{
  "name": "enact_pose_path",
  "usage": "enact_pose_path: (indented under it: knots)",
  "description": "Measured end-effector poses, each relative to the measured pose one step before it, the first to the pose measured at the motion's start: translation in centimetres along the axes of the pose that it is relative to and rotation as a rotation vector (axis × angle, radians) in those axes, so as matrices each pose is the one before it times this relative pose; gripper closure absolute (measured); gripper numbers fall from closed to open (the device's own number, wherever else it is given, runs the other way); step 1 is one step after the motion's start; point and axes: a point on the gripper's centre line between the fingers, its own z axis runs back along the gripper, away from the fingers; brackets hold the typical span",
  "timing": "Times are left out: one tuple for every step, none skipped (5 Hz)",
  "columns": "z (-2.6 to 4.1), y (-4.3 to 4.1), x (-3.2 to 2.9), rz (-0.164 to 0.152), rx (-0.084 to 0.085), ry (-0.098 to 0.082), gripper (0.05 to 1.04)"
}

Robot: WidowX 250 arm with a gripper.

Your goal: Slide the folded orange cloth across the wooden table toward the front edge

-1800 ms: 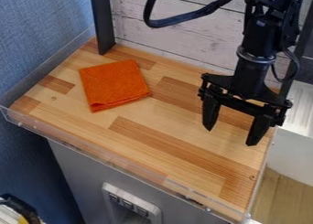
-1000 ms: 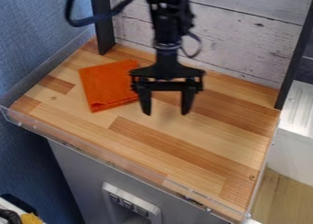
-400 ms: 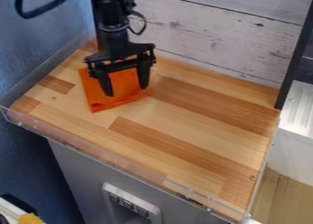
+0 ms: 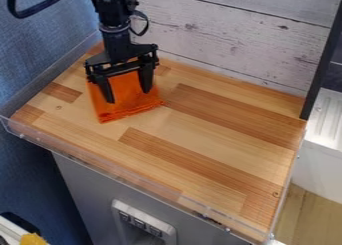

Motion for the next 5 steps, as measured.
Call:
enact_pose_path:
  knots:
    - [0.319,0.083,0.737,0.0243,0.0205,-0.0281,0.089]
    - [-0.427,0.020,0.616,0.0196,0.0346,0.0059,0.089]
    - [-0.202,-0.520,0.474,0.0115,0.0369,0.0134,0.086]
    - [-0.231,-0.995,-0.122,-0.0095,0.0322,0.0227,0.085]
    - [-0.005,-0.493,-0.150,-0.0009,0.0205,0.0340,0.133]
